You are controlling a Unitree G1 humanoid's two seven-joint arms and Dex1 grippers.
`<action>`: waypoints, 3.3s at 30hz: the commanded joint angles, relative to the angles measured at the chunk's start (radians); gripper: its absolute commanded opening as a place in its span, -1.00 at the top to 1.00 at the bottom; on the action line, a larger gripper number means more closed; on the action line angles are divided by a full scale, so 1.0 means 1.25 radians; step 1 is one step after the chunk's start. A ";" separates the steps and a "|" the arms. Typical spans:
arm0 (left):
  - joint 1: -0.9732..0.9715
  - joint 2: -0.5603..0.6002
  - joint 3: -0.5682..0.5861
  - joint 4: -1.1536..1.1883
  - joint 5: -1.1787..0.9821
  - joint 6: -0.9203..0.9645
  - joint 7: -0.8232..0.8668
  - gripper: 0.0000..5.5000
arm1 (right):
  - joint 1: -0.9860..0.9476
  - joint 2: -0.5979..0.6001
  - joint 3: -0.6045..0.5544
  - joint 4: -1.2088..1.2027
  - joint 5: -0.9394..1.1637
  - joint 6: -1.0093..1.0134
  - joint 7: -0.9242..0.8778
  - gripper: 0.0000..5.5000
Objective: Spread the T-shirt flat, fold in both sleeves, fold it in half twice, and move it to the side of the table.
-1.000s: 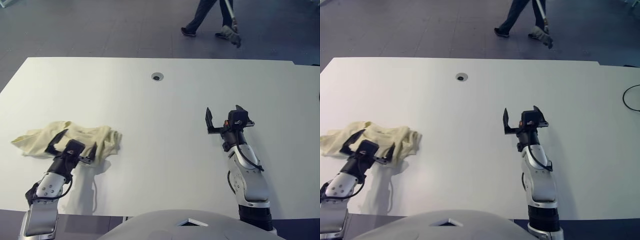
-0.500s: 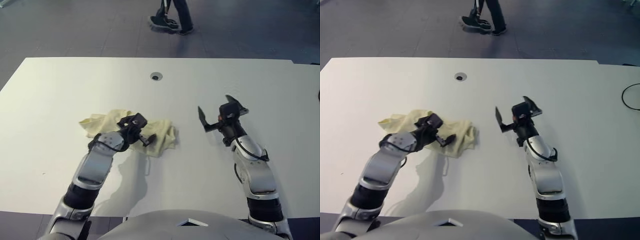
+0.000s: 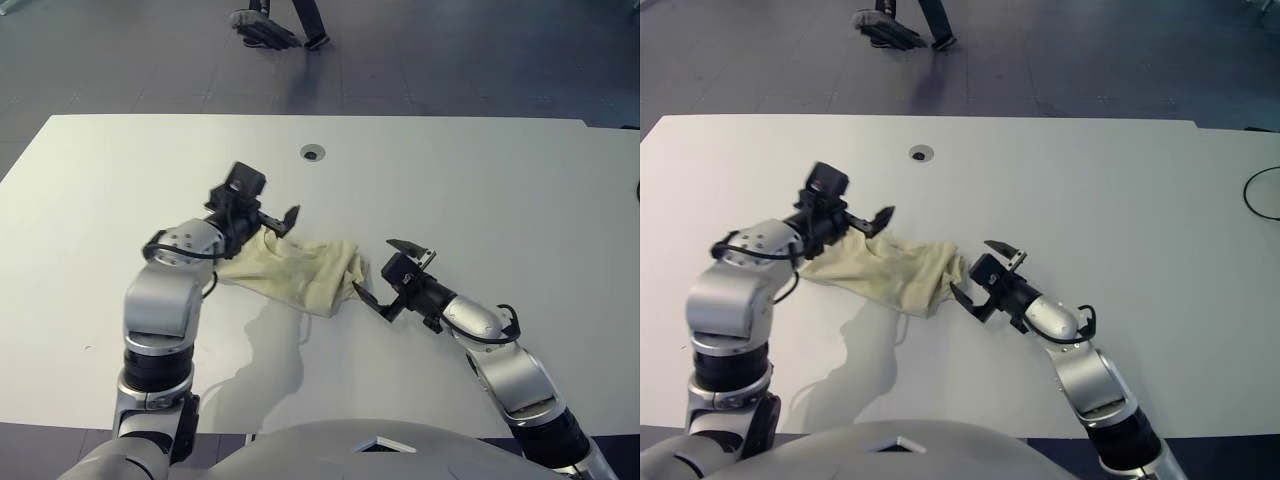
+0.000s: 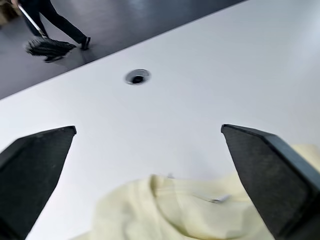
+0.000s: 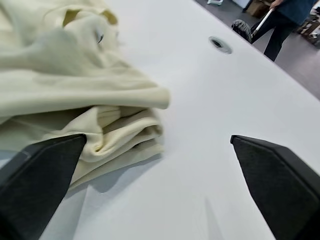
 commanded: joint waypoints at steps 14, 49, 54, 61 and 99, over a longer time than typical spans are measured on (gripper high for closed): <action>0.223 0.222 0.102 0.098 -0.018 -0.355 -0.091 -0.96 | -0.004 -0.282 0.009 -0.052 -0.152 0.122 0.167 -0.95; -0.388 0.054 -0.226 1.122 -0.057 -0.802 -0.675 -0.96 | -0.439 -0.197 -0.062 0.374 0.245 0.151 0.485 -0.53; -0.400 0.037 -0.230 1.190 -0.030 -0.821 -0.700 -0.73 | -0.450 -0.192 -0.043 0.425 0.256 0.163 0.516 -0.24; -0.427 0.011 -0.222 1.245 -0.010 -0.841 -0.694 -0.60 | -0.476 -0.173 -0.036 0.539 0.240 0.141 0.523 0.17; -0.471 -0.012 -0.200 1.338 0.061 -0.867 -0.696 0.70 | -0.487 -0.162 -0.069 0.565 0.272 0.217 0.543 0.75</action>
